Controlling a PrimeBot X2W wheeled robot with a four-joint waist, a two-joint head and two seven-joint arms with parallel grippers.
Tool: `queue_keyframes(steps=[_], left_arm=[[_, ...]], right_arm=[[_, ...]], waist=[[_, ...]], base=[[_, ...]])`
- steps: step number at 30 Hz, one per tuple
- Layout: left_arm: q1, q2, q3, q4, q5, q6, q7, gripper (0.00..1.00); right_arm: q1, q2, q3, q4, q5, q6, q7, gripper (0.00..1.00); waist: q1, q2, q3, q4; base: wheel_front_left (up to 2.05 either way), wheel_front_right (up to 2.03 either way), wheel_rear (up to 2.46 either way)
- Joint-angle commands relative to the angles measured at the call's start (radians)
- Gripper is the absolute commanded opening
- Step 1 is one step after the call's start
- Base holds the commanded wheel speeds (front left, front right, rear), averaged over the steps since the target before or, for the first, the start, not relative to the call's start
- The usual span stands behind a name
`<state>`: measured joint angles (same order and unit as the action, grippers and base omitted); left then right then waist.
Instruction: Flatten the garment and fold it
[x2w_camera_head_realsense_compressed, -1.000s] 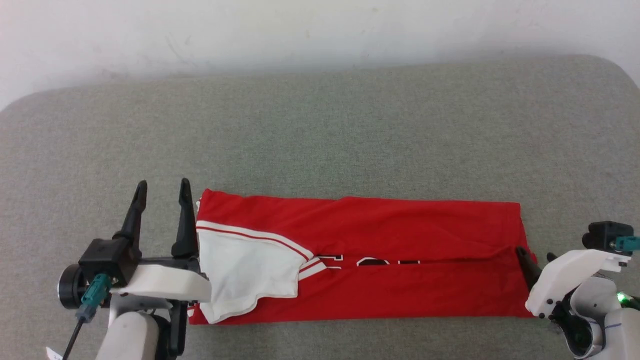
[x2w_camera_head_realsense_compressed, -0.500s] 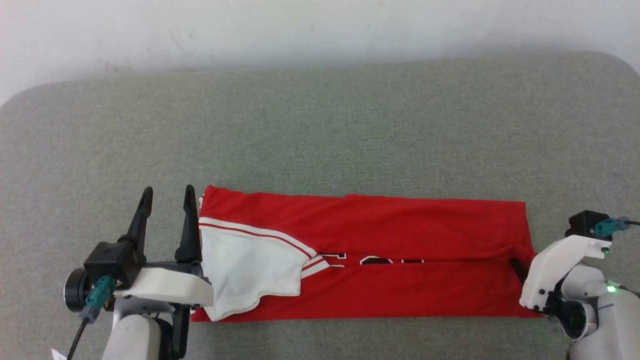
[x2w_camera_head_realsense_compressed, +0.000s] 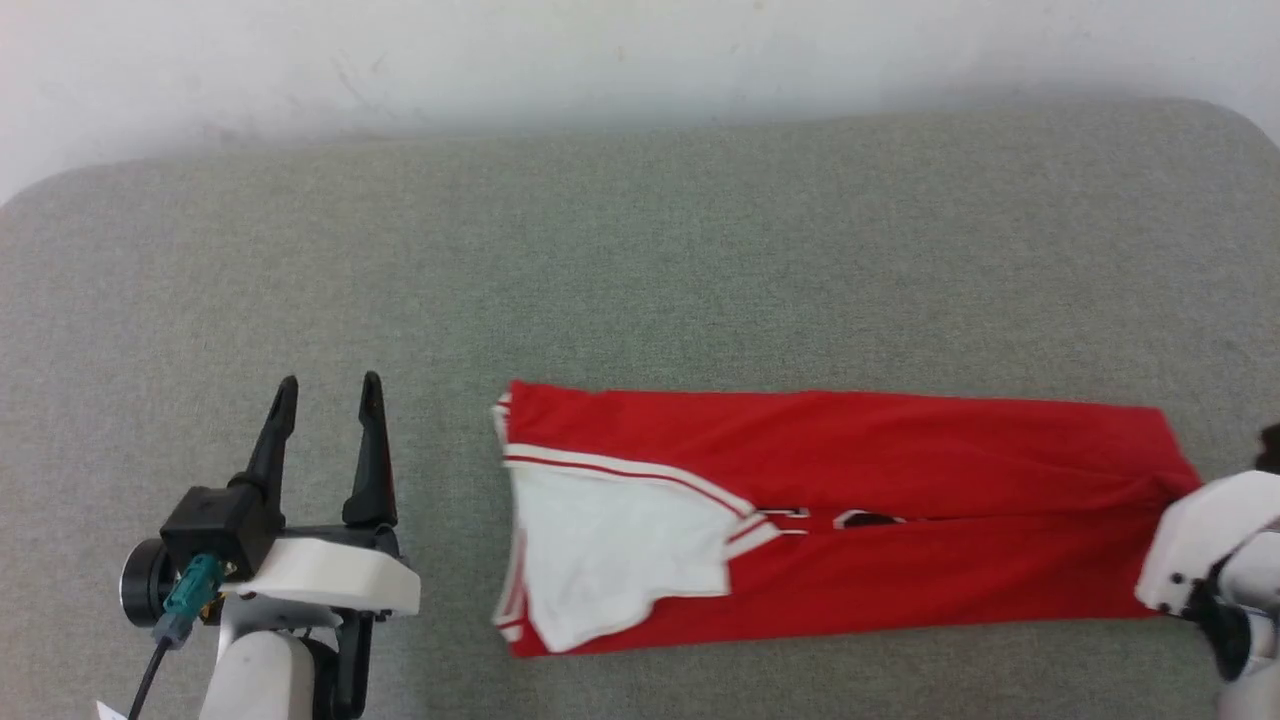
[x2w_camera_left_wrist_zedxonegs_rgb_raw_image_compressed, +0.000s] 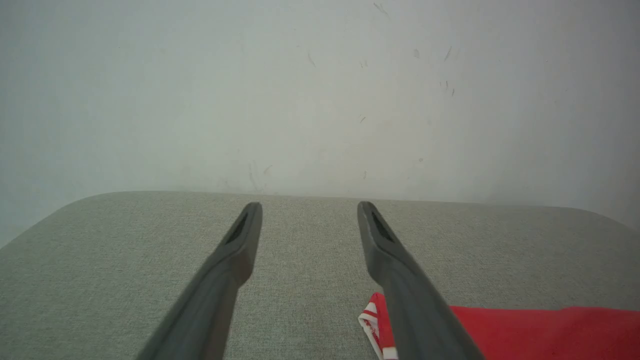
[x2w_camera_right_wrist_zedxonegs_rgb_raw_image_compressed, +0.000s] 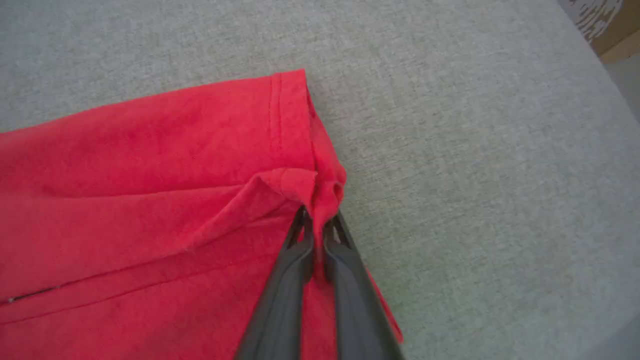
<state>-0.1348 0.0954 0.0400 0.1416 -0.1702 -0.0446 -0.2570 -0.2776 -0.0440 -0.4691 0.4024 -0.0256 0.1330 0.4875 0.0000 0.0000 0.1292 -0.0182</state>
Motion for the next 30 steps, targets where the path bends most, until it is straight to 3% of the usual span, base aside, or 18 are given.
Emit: queue_keyframes(steps=[1, 8, 13, 25, 30], left_arm=[[-0.001, -0.007, 0.009, -0.003, 0.010, -0.009, -0.005, 1.00], [0.001, -0.016, 0.014, 0.002, 0.020, -0.021, -0.005, 1.00], [0.011, -0.019, 0.017, 0.015, 0.029, -0.033, -0.005, 1.00], [0.019, -0.027, 0.023, 0.017, 0.039, -0.046, -0.005, 1.00], [0.006, -0.032, 0.015, 0.023, 0.040, -0.049, -0.005, 1.00]], right_arm=[[-0.006, -0.007, -0.041, -0.014, -0.048, -0.002, -0.023, 0.00], [0.000, -0.021, -0.116, -0.036, -0.146, -0.002, -0.065, 0.00], [0.041, -0.023, -0.050, -0.122, -0.125, -0.002, -0.043, 0.00], [0.162, -0.097, 0.409, -0.651, 0.049, -0.002, 0.228, 0.00], [0.101, -0.147, 0.670, -0.706, 0.083, -0.002, 0.265, 0.00]], waist=[[0.0000, 0.0000, 0.003, 0.002], [0.0000, 0.0000, -0.005, 0.011], [0.0000, 0.0000, -0.023, 0.016], [0.0000, 0.0000, -0.036, 0.023], [0.0000, 0.0000, -0.028, 0.034]], base=[[0.00, 0.00, 0.00], [0.00, 0.00, 0.00], [0.00, 0.00, 0.00], [0.00, 0.00, 0.00], [0.00, 0.00, 0.00]])
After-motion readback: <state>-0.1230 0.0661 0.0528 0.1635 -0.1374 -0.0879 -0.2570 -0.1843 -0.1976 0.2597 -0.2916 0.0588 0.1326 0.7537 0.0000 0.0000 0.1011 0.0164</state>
